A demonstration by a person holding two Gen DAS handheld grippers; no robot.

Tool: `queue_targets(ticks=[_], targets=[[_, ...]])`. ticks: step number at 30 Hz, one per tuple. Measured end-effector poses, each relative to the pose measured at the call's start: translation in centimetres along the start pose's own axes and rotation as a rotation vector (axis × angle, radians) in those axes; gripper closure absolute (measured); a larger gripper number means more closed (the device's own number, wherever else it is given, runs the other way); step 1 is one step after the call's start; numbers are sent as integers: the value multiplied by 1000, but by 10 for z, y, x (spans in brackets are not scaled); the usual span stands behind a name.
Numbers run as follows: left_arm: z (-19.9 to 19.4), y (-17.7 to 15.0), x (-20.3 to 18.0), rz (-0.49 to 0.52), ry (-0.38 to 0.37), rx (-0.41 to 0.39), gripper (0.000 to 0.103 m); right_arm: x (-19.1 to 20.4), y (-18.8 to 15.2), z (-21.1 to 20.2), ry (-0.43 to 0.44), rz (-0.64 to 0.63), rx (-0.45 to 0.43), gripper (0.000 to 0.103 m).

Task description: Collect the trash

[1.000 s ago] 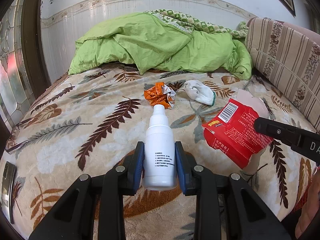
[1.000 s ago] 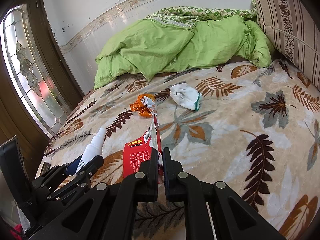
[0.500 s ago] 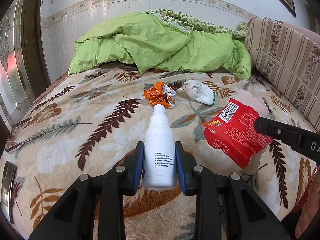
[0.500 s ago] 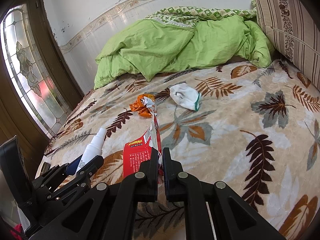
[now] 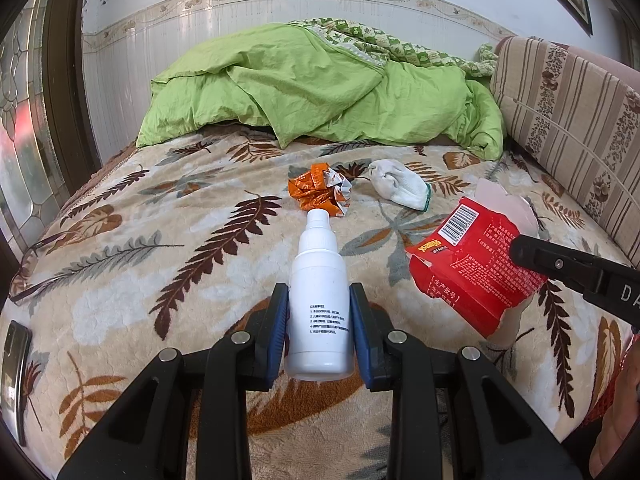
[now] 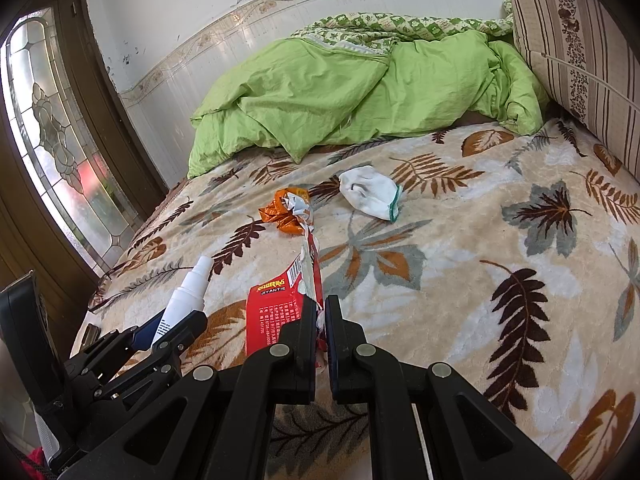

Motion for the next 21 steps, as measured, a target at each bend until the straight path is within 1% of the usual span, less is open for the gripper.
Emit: queue_targets(ticks=[12,14,19,21], targets=[[-4,1,-2,-2,-16,-10,74,-2,0,-3,-2,11,-9,98],[-8,0,-1,-8,-28,-10,74,-3,-2,-7,0,25,-16,98],[-27,-3,-2,-24,-104,-25,74,-7,-17,-23,19,69,-18,98],[-32,-5,-5,-16,-108,-30,74,-7,-25,-32,23,71,-23,98]])
Point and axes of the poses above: each gripper's, at about its wrist camera, not at the fingertips, and z roughly the way its jaws point, x to its left, y to its top, the point moved 6 cm from there along z, roughly the way its jaws point, and after that the axes turned 14 degrees about x, right-handed, at the moved point
